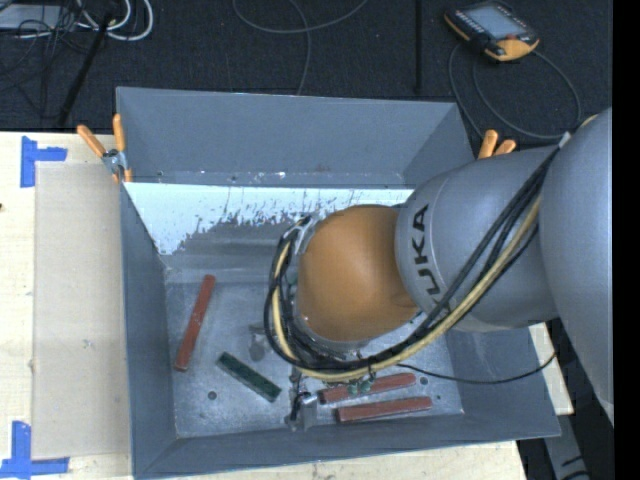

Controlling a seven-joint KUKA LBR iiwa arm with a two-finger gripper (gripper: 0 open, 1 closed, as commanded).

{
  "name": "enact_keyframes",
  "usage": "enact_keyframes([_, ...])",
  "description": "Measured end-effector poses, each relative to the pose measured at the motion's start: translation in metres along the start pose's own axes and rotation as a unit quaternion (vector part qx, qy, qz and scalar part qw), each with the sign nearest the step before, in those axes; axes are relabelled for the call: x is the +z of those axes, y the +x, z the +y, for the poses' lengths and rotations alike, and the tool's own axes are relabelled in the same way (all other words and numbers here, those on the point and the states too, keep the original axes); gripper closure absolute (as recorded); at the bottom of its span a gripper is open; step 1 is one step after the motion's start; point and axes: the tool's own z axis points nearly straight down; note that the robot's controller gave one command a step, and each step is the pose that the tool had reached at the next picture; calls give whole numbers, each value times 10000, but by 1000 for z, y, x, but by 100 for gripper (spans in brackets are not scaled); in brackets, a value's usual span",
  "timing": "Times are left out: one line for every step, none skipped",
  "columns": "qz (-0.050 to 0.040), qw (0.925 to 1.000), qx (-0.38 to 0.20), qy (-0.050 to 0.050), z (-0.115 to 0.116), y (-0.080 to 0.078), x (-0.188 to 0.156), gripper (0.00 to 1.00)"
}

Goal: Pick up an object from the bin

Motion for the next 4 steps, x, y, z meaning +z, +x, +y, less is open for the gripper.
enact_keyframes([-98,9998,-199,12,-9,-28,18,0])
enact_keyframes([-36,10000,1,-4,-30,-41,41,0])
enact_keyframes([-70,9994,327,7,-45,-11,46,0])
enact_keyframes([-54,9991,428,5,8,-21,51,0])
